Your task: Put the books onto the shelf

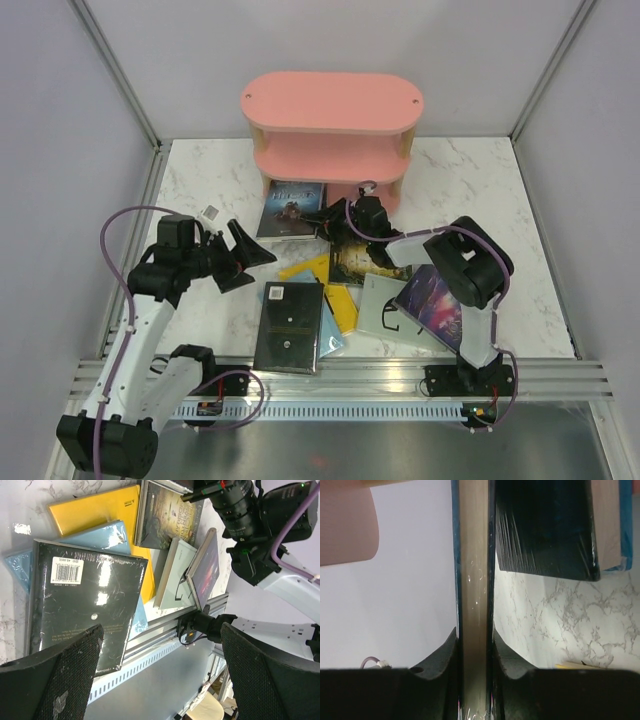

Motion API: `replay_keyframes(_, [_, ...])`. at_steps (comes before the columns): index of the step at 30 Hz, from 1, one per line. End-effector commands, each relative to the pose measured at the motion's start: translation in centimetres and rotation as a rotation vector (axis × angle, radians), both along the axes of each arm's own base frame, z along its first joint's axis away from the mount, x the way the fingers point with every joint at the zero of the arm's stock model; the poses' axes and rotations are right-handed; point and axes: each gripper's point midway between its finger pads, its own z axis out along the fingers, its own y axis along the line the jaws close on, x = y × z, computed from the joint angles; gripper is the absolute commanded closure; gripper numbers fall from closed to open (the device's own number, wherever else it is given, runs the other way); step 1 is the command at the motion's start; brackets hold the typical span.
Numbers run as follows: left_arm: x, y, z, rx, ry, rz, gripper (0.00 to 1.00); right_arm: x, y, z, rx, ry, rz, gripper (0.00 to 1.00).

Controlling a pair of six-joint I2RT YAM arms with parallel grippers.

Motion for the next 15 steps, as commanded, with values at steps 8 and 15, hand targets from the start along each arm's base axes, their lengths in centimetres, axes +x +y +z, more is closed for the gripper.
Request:
replay_keyframes(8, [-0.8, 1.0, 1.0, 0.075, -0.068, -0.01, 0.0, 6.5, -3.2, 4.6, 0.032, -0.18, -0.032, 1.0])
replay_keyframes(15, [-0.8, 1.2, 0.8, 0.088, -0.072, -0.013, 0.0, 9.3, -3.1, 2.3, 0.014, -0.166, -0.043, 1.0])
